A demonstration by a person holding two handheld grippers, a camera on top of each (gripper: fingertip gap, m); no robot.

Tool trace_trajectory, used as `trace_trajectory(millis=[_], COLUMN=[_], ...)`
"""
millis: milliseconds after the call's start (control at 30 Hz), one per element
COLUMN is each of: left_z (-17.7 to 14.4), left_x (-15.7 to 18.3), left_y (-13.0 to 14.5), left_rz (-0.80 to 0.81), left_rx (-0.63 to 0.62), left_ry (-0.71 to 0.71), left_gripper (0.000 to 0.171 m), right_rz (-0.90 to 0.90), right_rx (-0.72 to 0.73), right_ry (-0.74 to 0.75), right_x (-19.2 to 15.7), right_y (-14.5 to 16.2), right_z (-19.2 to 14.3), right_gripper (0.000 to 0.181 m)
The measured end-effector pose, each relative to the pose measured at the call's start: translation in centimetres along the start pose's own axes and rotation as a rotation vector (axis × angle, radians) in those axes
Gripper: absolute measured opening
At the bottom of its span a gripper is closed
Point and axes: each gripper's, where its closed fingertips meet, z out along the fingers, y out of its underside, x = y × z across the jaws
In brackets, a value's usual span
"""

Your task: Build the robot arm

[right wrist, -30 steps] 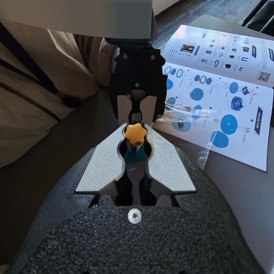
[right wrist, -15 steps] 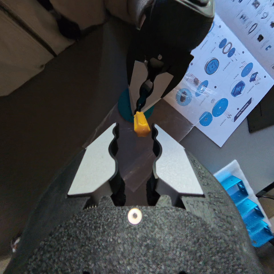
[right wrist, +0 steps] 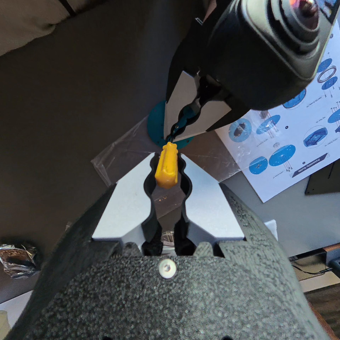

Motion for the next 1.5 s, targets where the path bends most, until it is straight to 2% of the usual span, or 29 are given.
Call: trace_trajectory(millis=[133, 267, 300, 333, 467, 567, 700, 767, 967, 1067, 1200, 1367, 1500], left_z=[0.1, -0.2, -0.7, -1.6, -5.7, -5.9, -4.6, -4.2, -3.2, -2.8, -3.5, -3.2, -2.5], left_x=[0.2, -0.1, -0.7, -1.3, -2.1, -1.1, -0.3, -0.2, -0.4, -0.6, -1.2, -1.1, -0.4], left_y=[-0.1, 0.0, 0.2, 0.5, 1.9, 3.4, 3.2, 2.9, 2.5, 2.0, 0.3, -1.0, -2.0], left_rz=[0.005, 0.001, -0.017, -0.057, -0.395, -0.615, -0.748, -0.780, -0.841, -0.844, -0.860, -0.880, -0.854], left_rx=[0.001, 0.004, 0.001, 0.002, 0.064, 0.064, 0.092, 0.091, 0.086, 0.093, 0.187, 0.236, 0.239], left_ry=[0.014, 0.001, -0.033, -0.063, -0.111, -0.089, -0.038, -0.017, 0.020, 0.013, 0.018, 0.068, 0.108], left_gripper=[0.006, 0.011, 0.026, 0.036, 0.042, 0.043, 0.041, 0.040, 0.020, 0.017, 0.002, 0.003, 0.018], right_rz=[-0.027, 0.025, 0.036, 0.044, 0.055, 0.052, 0.051, 0.050, 0.044, 0.038, 0.019, 0.082, 0.203], right_rx=[0.002, 0.004, 0.009, 0.014, 0.014, 0.018, 0.041, 0.057, 0.103, 0.124, 0.156, 0.215, 0.296], right_ry=[0.034, 0.011, 0.002, -0.003, 0.000, 0.013, 0.036, 0.044, 0.084, 0.152, 0.306, 0.511, 0.618], right_x=[0.1, 0.3, 0.3, 0.3, 0.2, 0.1, -0.1, -0.3, -1.1, -2.0, -3.5, -5.5, -6.7], right_y=[-0.4, -0.5, -0.5, -0.5, -0.5, -0.7, -0.6, -0.4, 0.3, 0.6, 1.2, 2.2, 2.9], right_z=[0.2, 0.2, 0.2, 0.2, 0.2, 0.3, 0.3, 0.2, 0.2, 0.0, -0.7, -0.5, -0.1], right_gripper=[0.018, 0.018, 0.017, 0.017, 0.017, 0.018, 0.017, 0.018, 0.017, 0.017, 0.017, 0.017, 0.017])
